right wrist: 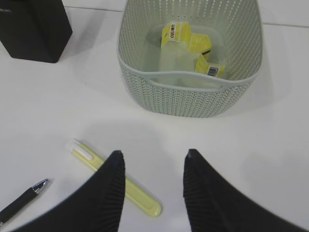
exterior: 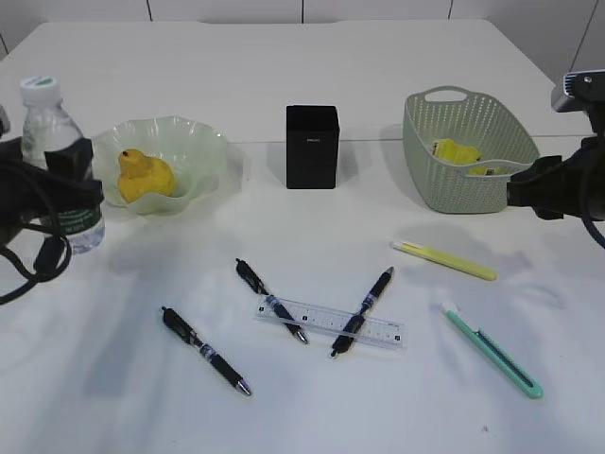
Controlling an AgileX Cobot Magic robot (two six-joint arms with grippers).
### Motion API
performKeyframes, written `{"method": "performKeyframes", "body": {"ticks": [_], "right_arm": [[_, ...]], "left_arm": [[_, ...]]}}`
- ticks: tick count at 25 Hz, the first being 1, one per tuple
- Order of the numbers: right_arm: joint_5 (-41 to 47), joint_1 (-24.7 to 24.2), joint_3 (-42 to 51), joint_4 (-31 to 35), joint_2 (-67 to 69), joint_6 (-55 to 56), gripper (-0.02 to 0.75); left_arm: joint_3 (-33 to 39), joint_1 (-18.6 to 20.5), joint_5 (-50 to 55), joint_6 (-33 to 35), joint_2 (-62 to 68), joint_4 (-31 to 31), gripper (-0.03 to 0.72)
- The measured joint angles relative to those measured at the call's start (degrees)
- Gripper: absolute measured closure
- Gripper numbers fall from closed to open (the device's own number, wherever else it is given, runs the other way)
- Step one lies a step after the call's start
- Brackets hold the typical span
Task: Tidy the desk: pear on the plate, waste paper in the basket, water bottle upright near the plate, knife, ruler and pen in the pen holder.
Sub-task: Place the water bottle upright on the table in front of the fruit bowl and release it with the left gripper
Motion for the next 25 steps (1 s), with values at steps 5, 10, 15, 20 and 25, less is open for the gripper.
{"method": "performKeyframes", "body": {"ticks": [5,10,15,20,25], "right_arm": [[0.0,0.0,0.0,0.0,0.0,0.0,0.436],[0.0,0.0,0.0,0.0,0.0,0.0,0.436],[0.0,0.0,0.0,-0.16,0.0,0.0,0.436],[0.0,0.0,0.0,-0.63,0.0,0.0,0.436],[0.0,0.0,0.0,-0.8,0.0,0.0,0.436]], "left_arm": [[0.58,0.0,0.0,-1.62,4.29,5.21,0.305],[0.58,0.0,-0.54,-1.85,6.25,7.21,0.305],[-0.72,0.0,-0.77,-3.49,9.93,10.09,0.305],[-4.07,0.0,-0.89,-5.23,12.56,13.95,0.305],[-8.06,0.0,-0.89,-6.93,14.98,17.76,0.305]]}}
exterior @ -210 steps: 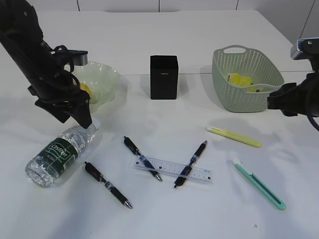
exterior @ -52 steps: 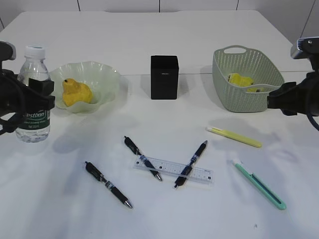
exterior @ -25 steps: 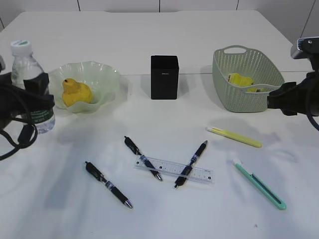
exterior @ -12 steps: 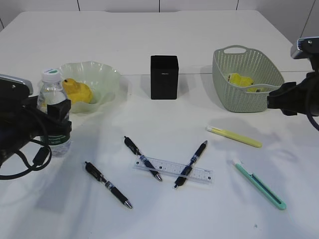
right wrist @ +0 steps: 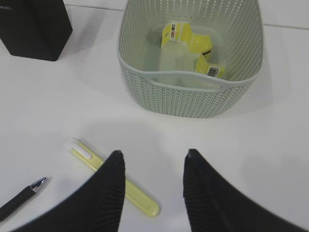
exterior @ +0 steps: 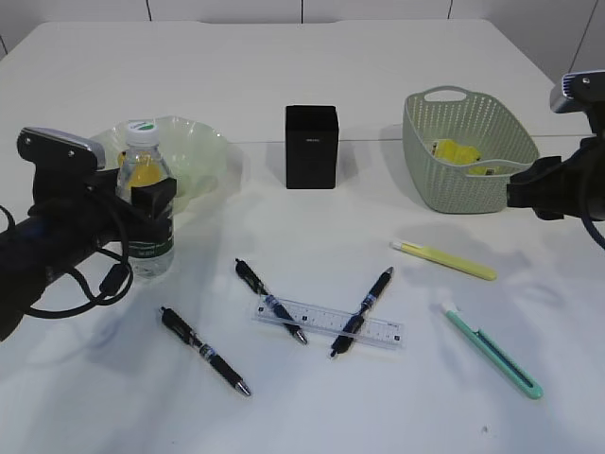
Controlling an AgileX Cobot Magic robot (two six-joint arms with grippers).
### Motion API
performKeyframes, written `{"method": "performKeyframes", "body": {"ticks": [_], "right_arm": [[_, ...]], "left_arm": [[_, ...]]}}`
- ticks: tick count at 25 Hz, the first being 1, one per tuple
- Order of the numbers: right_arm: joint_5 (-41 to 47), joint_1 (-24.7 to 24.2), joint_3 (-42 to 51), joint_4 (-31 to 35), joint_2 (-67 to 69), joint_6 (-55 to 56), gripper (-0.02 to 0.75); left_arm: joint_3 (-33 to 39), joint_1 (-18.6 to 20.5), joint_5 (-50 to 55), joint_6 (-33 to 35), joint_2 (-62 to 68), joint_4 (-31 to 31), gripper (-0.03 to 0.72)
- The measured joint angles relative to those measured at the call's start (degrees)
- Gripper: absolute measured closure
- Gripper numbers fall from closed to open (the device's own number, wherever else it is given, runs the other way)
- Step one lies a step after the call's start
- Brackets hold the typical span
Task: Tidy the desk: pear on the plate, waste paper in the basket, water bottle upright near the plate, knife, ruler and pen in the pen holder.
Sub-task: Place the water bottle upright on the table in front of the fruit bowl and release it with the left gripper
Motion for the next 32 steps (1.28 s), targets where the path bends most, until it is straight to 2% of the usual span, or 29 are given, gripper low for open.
{"method": "performKeyframes", "body": {"ticks": [10,32], "right_arm": [[0.0,0.0,0.0,-0.09,0.0,0.0,0.436],[0.0,0.0,0.0,-0.09,0.0,0.0,0.436]], "left_arm": [[-4.38,0.0,-3.57,-0.64,5.01,3.66,0.305],[-4.48,0.0,-3.97,-0.64,5.28,4.82,0.291]]}}
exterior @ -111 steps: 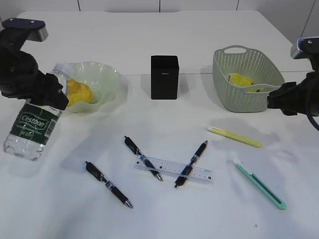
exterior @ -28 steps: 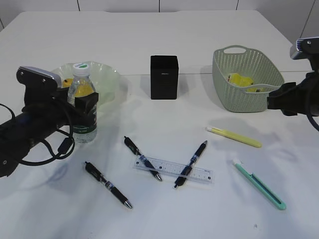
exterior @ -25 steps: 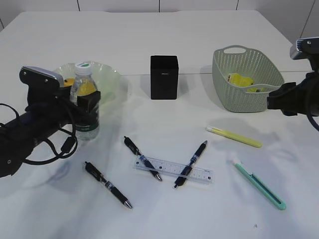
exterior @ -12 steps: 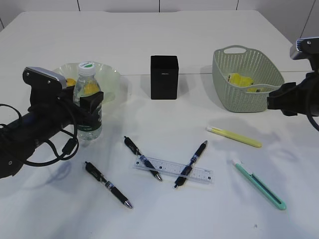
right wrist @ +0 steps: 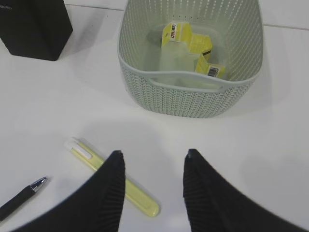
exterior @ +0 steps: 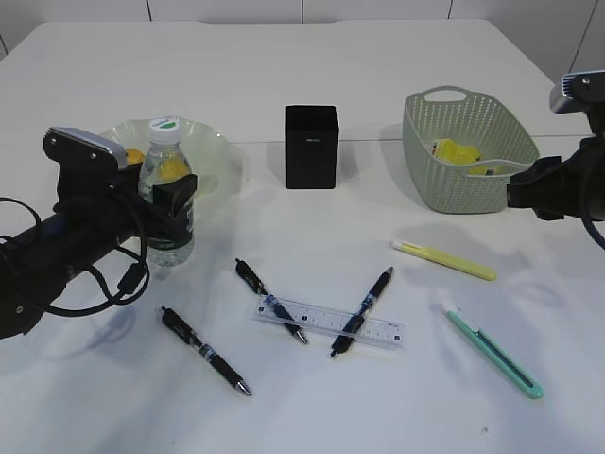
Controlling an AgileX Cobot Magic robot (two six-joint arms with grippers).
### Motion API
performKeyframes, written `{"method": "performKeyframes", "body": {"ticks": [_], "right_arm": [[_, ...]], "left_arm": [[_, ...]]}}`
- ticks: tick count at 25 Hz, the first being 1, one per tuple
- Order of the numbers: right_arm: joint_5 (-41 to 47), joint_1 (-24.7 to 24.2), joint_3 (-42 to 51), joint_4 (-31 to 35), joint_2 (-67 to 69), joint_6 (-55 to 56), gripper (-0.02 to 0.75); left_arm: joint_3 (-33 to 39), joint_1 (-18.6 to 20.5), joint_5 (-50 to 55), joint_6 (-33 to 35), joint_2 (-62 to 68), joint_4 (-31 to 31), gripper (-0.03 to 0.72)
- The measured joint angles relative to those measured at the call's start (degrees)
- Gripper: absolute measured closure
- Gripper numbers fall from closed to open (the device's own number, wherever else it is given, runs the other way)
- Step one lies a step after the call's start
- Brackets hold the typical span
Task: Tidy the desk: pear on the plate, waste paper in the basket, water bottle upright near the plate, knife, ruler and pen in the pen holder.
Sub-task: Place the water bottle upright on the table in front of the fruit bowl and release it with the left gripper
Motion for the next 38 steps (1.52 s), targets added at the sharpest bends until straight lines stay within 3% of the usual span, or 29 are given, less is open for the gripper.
{"method": "performKeyframes", "body": {"ticks": [10,38], "right_arm": [[0.0,0.0,0.0,0.0,0.0,0.0,0.436],[0.0,0.0,0.0,0.0,0.0,0.0,0.436]], "left_arm": [[0.0,0.0,0.0,0.0,0.0,0.08,0.218],[0.0,0.0,0.99,-0.09,-2.24,0.64,0.138]]}}
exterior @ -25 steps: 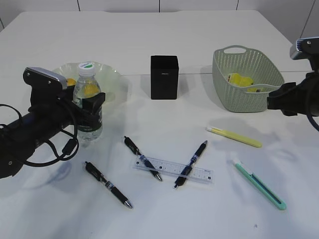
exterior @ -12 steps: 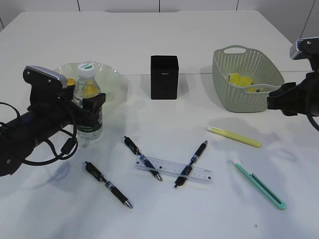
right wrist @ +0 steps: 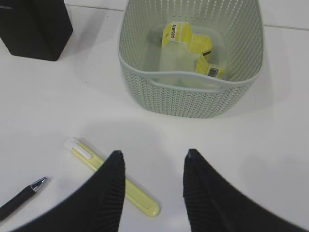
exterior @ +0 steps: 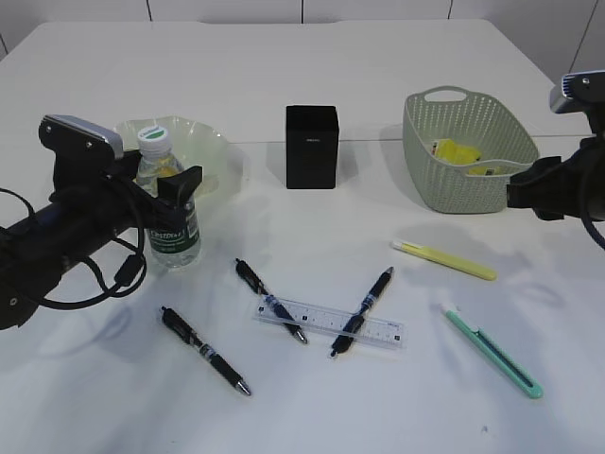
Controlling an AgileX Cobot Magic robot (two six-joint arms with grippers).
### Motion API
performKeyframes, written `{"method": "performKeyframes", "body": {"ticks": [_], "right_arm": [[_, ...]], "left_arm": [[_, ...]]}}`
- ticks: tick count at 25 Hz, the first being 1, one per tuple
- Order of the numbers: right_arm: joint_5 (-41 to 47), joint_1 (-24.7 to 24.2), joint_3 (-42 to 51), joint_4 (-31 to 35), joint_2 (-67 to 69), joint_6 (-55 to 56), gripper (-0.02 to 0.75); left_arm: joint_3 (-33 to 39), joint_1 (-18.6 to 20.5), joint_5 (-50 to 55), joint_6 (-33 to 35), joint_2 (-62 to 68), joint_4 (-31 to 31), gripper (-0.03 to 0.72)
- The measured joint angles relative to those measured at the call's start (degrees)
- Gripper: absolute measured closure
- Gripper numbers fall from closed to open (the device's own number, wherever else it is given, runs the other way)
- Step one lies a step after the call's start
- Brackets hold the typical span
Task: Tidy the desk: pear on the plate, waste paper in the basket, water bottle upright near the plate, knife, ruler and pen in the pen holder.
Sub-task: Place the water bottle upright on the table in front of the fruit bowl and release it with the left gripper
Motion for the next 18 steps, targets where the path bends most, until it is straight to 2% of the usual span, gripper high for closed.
{"method": "performKeyframes", "body": {"ticks": [18], "right_arm": [[0.0,0.0,0.0,0.0,0.0,0.0,0.436]], "left_arm": [[0.0,0.0,4.18,-1.44,-6.68,-1.63,0.125]]}}
